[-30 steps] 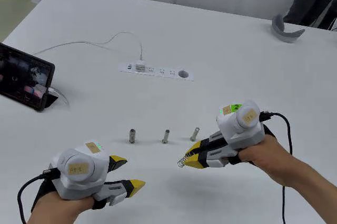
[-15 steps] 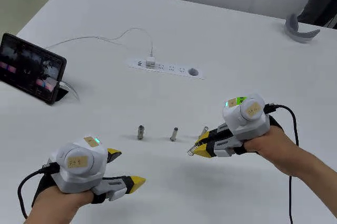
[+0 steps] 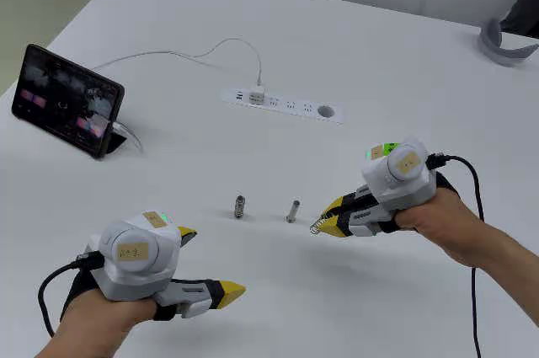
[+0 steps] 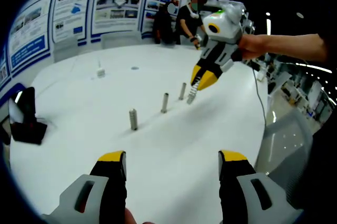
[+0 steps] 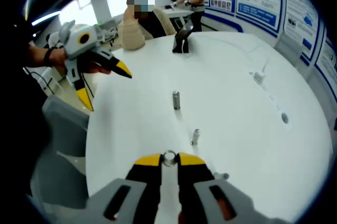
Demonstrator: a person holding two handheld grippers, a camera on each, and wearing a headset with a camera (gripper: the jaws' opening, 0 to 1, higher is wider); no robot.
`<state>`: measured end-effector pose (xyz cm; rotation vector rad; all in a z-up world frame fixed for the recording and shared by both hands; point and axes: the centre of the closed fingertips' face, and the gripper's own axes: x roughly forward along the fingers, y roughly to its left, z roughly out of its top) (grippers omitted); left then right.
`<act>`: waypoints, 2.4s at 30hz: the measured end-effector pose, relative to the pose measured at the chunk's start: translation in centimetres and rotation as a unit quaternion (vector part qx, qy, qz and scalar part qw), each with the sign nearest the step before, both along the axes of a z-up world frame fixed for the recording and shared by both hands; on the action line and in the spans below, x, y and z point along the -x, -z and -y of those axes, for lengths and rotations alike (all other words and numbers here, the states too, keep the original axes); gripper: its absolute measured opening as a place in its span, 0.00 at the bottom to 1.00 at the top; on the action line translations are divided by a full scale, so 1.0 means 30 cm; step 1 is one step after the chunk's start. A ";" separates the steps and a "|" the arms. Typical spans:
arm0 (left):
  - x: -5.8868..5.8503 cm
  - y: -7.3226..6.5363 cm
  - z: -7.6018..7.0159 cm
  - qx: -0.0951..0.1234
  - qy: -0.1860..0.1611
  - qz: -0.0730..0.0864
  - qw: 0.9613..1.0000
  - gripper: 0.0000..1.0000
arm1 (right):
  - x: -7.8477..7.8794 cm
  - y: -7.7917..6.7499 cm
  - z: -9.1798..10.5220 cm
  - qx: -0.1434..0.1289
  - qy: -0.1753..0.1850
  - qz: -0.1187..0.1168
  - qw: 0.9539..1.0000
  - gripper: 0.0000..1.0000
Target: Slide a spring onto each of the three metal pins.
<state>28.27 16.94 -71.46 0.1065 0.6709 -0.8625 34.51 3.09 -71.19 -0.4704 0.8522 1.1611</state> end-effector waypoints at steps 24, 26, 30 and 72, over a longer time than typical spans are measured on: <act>0.008 0.022 -0.044 0.001 -0.022 -0.017 1.000 0.79 | -0.133 0.009 -0.030 0.022 -0.018 0.029 0.999 0.12; 0.008 0.021 -0.047 0.002 -0.024 -0.017 1.000 0.79 | -0.138 0.010 -0.032 0.023 -0.018 0.029 0.999 0.12; 0.007 0.024 -0.058 0.002 -0.028 -0.019 0.999 0.78 | -0.151 0.015 -0.040 0.025 -0.021 0.030 0.999 0.12; 0.041 0.046 -0.107 -0.004 -0.042 -0.031 0.999 0.77 | -0.172 0.142 -0.090 0.057 -0.053 0.021 0.997 0.12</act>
